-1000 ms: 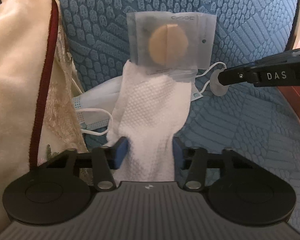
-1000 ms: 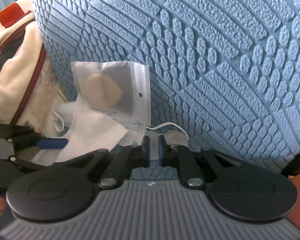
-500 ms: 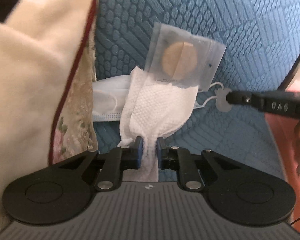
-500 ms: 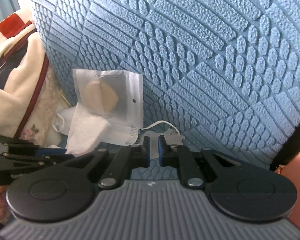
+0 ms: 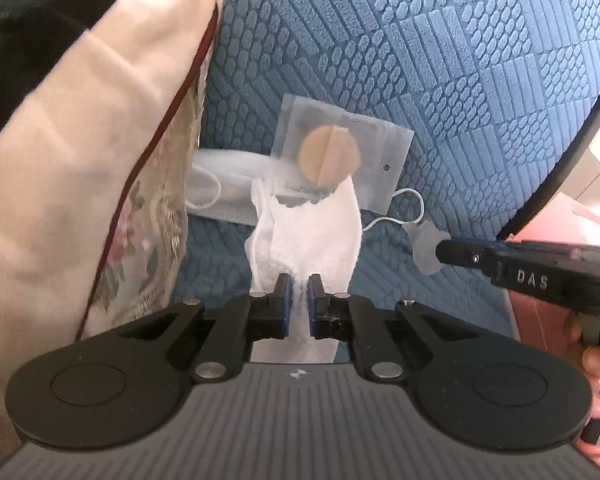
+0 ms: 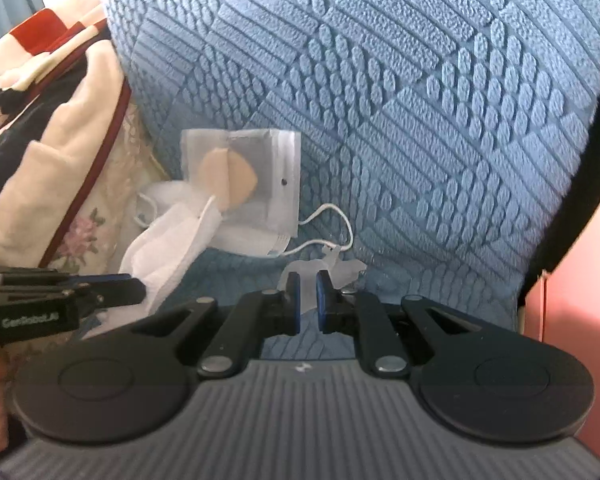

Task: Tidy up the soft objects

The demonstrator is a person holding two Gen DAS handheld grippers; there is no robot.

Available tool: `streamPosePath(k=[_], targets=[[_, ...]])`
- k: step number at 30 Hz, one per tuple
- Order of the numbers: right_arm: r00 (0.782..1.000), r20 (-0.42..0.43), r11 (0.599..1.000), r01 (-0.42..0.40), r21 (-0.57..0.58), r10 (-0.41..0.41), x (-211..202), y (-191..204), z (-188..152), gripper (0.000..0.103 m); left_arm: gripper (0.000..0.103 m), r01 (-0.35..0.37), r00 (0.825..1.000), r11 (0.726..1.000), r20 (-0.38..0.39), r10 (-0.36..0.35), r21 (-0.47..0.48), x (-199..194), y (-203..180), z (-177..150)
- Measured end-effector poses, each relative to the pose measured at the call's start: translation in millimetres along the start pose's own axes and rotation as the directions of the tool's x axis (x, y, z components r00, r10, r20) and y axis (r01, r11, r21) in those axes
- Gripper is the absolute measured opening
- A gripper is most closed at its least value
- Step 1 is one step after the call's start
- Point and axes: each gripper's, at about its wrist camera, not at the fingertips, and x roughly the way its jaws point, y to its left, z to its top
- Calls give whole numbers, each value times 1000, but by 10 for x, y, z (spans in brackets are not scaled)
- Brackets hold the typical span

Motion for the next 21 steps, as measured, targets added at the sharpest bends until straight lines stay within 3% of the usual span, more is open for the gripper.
streamPosePath(k=[11, 21], targets=[[1000, 9, 1000, -2, -29, 3, -278, 246, -241, 11, 9, 29, 999, 997, 16, -28, -72, -225, -149, -413], [1000, -24, 1000, -6, -20, 6, -593, 460, -742, 11, 9, 34, 999, 996, 22, -32, -80, -484, -273, -798]])
